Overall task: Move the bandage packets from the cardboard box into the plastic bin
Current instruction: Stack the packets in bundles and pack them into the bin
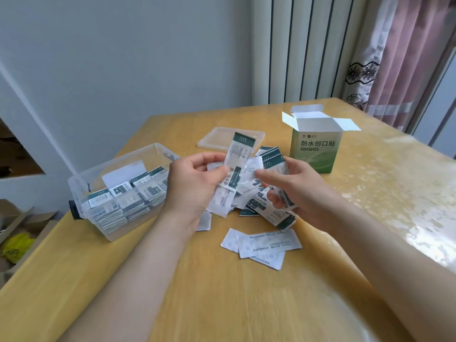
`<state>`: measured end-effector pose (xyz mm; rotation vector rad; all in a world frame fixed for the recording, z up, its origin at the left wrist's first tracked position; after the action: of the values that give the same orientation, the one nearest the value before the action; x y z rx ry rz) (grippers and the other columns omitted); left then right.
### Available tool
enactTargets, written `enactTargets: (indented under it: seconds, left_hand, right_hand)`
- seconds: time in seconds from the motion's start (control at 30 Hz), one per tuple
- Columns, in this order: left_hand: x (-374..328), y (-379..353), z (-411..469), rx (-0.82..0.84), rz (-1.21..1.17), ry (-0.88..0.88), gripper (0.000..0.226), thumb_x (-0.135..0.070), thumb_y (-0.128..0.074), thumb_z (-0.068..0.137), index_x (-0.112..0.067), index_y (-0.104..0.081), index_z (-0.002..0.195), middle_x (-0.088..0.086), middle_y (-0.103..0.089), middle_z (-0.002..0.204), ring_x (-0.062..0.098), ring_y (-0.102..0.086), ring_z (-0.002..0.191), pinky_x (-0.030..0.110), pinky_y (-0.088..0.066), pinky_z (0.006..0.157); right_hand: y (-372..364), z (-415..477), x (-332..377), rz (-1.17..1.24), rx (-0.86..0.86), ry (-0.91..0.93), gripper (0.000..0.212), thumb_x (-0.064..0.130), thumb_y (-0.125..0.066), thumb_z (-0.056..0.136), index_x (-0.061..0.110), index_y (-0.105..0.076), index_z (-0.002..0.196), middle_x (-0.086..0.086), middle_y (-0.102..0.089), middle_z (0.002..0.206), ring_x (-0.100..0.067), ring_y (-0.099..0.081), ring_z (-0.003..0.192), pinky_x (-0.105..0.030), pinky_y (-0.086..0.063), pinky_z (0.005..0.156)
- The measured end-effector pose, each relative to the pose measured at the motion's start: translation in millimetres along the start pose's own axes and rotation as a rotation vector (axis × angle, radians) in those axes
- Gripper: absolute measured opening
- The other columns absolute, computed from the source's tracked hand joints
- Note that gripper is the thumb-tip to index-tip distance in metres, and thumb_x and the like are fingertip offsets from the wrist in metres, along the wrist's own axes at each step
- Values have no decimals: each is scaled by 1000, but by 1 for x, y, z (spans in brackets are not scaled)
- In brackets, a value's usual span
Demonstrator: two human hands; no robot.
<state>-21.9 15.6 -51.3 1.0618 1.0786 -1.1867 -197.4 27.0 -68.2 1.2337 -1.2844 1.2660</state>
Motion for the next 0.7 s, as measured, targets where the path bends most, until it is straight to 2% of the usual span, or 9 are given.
enactTargets:
  seconds: [0.07,0.2,0.3,0.4,0.47,0.57,0.7]
  left_hand:
    - [0,-5,-5,72,-218,104,19,8,-68,80,-9,-70,90,9,-75,84,20,-72,69,28,-55,54]
    - [5,-19,-14,164,-326,156,23,13,-65,79,-4,-68,94,14,-72,89,26,-71,75,37,-59,64]
    - [7,-21,-14,156,-348,188,28,9,-67,80,-6,-64,104,16,-73,92,24,-72,76,36,-60,65]
    - [10,-23,-14,199,-282,249,36,-2,-72,80,-9,-60,114,16,-74,94,25,-72,78,37,-60,68]
    - [10,-22,-15,199,-258,229,39,0,-73,79,-11,-60,113,15,-75,92,27,-73,79,35,-59,64]
    - [7,-19,-12,155,-251,186,40,6,-73,77,-14,-61,110,16,-75,86,28,-73,73,31,-55,57]
    - [8,-14,-8,158,-213,156,39,9,-73,75,-14,-63,105,9,-73,75,22,-70,67,30,-55,58]
  right_hand:
    - [-3,-2,0,75,78,-7,28,16,-70,85,3,-63,108,-3,-62,77,-10,-50,55,-20,-39,47]
    - [-18,-5,-4,204,124,-4,21,15,-63,90,2,-63,108,-6,-65,78,-9,-58,54,-16,-40,42]
    - [-19,-3,-5,240,25,41,16,12,-63,90,3,-63,104,-9,-64,79,-12,-59,55,-16,-40,41]
    - [-14,-1,-5,177,-59,92,18,14,-64,90,2,-63,103,-13,-65,85,-18,-54,59,-19,-38,42]
    - [-12,-1,-5,157,-75,87,22,16,-66,90,1,-64,105,-12,-66,87,-18,-55,59,-20,-37,43]
    - [-12,0,-3,192,-105,75,16,21,-66,90,7,-65,98,-6,-65,76,-14,-47,51,-22,-34,44]
    - [-9,0,-1,274,-175,91,8,19,-66,90,12,-63,87,0,-63,67,-10,-46,47,-19,-35,42]
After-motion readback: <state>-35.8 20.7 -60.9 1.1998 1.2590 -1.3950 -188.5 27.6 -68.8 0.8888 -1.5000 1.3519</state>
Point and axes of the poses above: each hand's wrist, its own z-axis towards the middle knuckle, its own y-axis out of the back of the hand, x = y × z, the point moved 1 cm from there along z, towards the middle knuckle
